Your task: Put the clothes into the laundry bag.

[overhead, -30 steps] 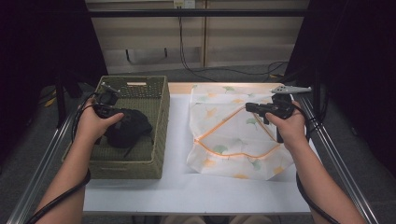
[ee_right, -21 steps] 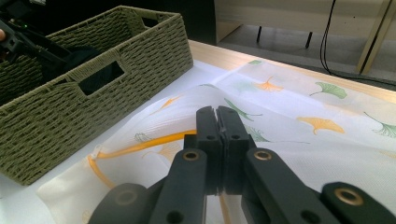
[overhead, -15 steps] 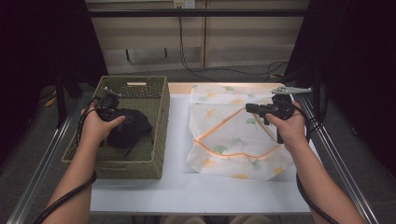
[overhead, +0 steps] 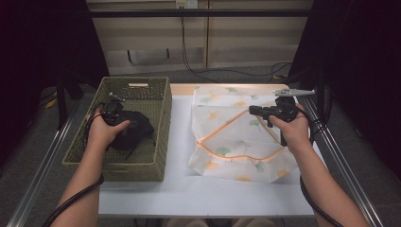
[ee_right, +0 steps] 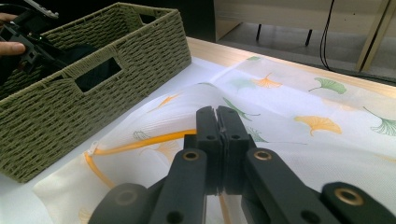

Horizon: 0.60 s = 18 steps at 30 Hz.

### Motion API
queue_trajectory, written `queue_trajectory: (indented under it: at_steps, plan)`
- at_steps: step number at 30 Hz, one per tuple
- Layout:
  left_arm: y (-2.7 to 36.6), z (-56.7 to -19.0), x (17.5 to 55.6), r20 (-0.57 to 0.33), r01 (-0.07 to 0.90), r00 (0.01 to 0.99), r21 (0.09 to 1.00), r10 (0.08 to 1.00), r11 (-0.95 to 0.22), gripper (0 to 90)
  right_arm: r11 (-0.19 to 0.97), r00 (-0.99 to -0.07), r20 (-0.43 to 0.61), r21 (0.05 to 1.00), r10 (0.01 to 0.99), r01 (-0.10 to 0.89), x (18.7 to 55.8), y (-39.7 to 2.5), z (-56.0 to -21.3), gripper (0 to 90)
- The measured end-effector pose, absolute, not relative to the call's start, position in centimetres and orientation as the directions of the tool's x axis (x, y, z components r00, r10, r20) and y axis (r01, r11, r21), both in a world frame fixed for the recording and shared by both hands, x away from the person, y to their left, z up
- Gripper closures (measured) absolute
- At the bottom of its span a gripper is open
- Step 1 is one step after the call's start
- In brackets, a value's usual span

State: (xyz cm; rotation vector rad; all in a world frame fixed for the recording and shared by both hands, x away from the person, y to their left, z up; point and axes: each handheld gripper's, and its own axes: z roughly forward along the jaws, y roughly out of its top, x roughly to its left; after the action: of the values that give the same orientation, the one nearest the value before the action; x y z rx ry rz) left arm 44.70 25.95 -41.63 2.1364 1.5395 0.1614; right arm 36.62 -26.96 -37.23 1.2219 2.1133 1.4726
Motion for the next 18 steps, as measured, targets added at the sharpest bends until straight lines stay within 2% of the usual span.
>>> queue_trajectory:
  at_steps: [18]
  plan:
    - [26.1,-43.2,44.4,-0.170,0.841,0.355,0.487,0.919,-0.235,0.0,0.125,-0.604,0.215,0.873,0.768,0.471,36.7,-26.7,-37.4,89.1]
